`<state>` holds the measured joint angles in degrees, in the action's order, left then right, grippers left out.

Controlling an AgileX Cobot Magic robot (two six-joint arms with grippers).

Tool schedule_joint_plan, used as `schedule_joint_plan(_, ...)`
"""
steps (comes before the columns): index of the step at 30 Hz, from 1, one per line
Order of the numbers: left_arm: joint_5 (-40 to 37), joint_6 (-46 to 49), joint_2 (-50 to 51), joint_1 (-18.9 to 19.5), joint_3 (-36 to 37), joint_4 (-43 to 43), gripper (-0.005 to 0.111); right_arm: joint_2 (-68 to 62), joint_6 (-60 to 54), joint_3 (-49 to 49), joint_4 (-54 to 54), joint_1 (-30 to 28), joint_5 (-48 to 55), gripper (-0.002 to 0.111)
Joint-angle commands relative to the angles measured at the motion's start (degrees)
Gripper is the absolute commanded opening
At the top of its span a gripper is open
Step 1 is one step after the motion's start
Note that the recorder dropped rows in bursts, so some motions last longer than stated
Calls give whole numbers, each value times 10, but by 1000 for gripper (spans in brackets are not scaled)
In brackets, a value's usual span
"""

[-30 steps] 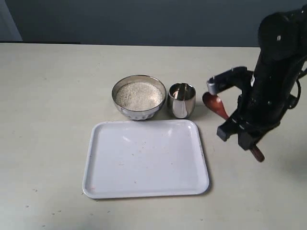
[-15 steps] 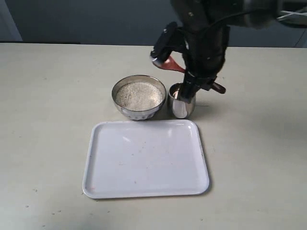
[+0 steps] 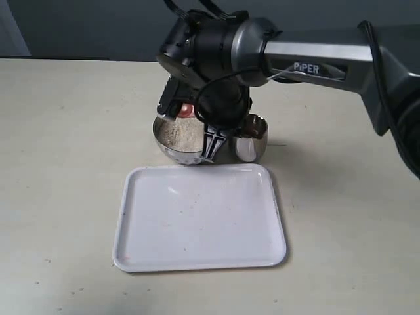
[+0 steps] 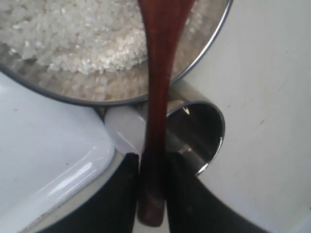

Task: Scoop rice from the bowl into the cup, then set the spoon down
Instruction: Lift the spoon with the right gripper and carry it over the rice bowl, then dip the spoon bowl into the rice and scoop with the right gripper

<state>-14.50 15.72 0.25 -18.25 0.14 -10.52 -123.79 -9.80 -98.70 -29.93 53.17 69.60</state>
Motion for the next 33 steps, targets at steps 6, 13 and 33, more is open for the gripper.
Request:
schedule_joint_plan(6, 8, -2, -2, -3, -1, 1, 1, 20, 15, -4, -1, 5, 4, -1)
schedule_joint_plan(13, 8, -2, -2, -3, -1, 1, 1, 47, 15, -4, 46, 26, 4, -1)
schedule_joint_plan(33, 8, -2, -2, -3, -1, 1, 1, 18, -35, 134, -314, 50, 4, -1)
